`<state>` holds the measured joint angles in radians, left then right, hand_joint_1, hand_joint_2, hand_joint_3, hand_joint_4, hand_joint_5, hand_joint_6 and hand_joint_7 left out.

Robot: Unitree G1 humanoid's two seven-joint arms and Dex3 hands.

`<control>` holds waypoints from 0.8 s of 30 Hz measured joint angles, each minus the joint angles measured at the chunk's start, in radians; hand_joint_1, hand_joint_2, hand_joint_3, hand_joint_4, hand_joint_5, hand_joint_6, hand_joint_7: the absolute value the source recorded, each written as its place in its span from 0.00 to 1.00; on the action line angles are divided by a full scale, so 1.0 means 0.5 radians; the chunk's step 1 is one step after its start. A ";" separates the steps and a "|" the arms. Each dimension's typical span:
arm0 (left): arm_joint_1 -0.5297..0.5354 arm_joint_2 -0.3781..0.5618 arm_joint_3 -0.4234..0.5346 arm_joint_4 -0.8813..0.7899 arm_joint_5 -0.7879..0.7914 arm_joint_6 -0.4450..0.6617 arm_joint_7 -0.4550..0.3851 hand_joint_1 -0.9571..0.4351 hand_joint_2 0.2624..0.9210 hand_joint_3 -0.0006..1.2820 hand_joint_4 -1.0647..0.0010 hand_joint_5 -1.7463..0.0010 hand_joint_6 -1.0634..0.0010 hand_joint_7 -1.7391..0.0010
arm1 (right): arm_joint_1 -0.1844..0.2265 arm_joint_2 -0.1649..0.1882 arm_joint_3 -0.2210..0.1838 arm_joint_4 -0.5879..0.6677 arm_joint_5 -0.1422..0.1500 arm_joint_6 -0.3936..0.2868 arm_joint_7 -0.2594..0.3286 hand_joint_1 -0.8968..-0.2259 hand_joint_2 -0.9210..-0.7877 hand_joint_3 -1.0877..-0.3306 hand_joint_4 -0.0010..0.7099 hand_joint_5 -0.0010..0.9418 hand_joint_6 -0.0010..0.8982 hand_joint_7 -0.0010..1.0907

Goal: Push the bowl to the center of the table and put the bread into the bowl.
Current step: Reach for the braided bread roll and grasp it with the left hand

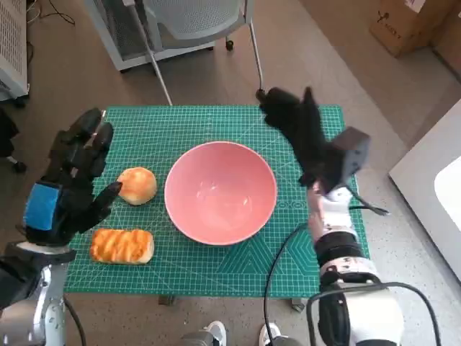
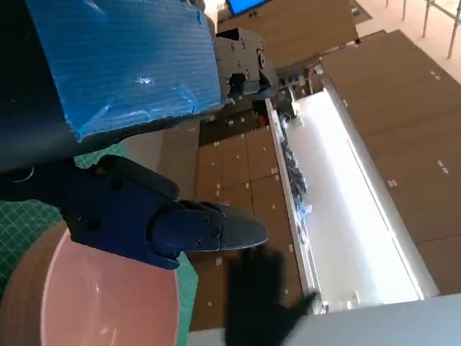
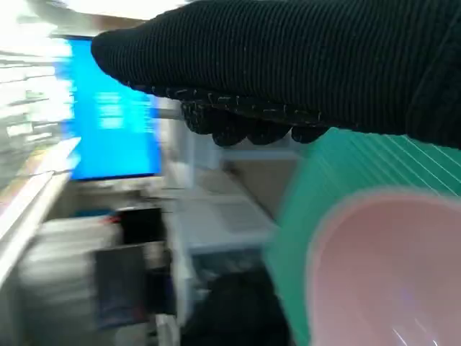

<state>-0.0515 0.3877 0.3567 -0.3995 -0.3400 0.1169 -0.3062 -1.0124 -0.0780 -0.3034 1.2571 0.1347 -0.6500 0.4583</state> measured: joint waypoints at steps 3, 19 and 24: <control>0.001 0.012 0.015 -0.021 0.021 -0.002 0.001 0.29 1.00 0.19 0.85 0.99 1.00 0.74 | 0.000 -0.033 -0.033 -0.024 0.066 -0.083 0.114 0.34 0.00 0.45 0.17 0.02 0.31 0.01; 0.276 0.434 0.159 -0.389 0.625 0.050 -0.068 0.28 0.89 0.06 0.88 1.00 1.00 0.74 | 0.029 -0.063 -0.079 -0.146 0.270 -0.203 0.447 0.27 0.00 0.54 0.27 0.02 0.37 0.02; 0.416 0.579 0.211 -0.593 0.774 0.236 -0.185 0.36 0.71 0.01 0.94 1.00 1.00 0.80 | 0.030 -0.067 -0.066 -0.149 0.271 -0.201 0.453 0.26 0.00 0.55 0.28 0.02 0.37 0.02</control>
<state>0.1563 0.6774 0.4621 -0.6959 0.0468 0.2349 -0.3987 -0.9974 -0.1115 -0.3364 1.1828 0.2699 -0.7507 0.6851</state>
